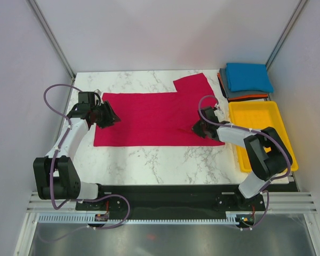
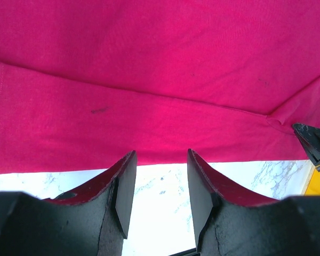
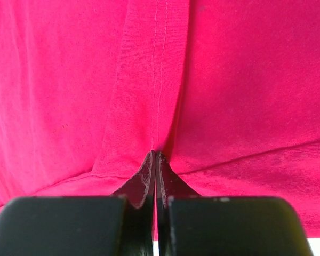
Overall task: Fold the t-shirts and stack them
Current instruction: Fold the tshirt
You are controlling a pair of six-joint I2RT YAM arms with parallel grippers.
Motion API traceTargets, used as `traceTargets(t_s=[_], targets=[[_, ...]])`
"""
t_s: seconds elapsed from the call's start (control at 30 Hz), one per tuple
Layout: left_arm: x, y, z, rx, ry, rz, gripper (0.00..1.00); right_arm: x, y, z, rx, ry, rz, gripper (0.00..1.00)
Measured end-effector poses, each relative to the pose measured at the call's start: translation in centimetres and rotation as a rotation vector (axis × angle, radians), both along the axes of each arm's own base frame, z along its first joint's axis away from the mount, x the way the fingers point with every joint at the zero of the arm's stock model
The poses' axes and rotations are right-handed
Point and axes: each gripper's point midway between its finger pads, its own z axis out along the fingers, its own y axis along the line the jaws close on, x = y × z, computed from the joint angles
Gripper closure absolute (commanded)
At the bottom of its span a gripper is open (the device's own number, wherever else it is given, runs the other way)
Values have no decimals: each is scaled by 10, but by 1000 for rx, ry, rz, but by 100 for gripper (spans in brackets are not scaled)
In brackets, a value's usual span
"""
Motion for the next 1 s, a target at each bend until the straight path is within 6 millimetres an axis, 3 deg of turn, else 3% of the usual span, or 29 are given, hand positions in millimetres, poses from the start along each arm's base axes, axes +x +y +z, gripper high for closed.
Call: traceTargets(t_s=[0.23, 0.57, 0.7, 1.0], targets=[[0, 0, 0, 2, -1, 1, 50, 5, 2, 1, -20, -13, 30, 100], [0, 1, 0, 4, -1, 3, 50, 60, 37, 38, -56, -165, 189, 100], [0, 1, 0, 4, -1, 3, 50, 73, 52, 33, -80, -185, 272, 100], [0, 1, 0, 4, -1, 3, 49, 67, 75, 12, -160, -177, 423, 100]])
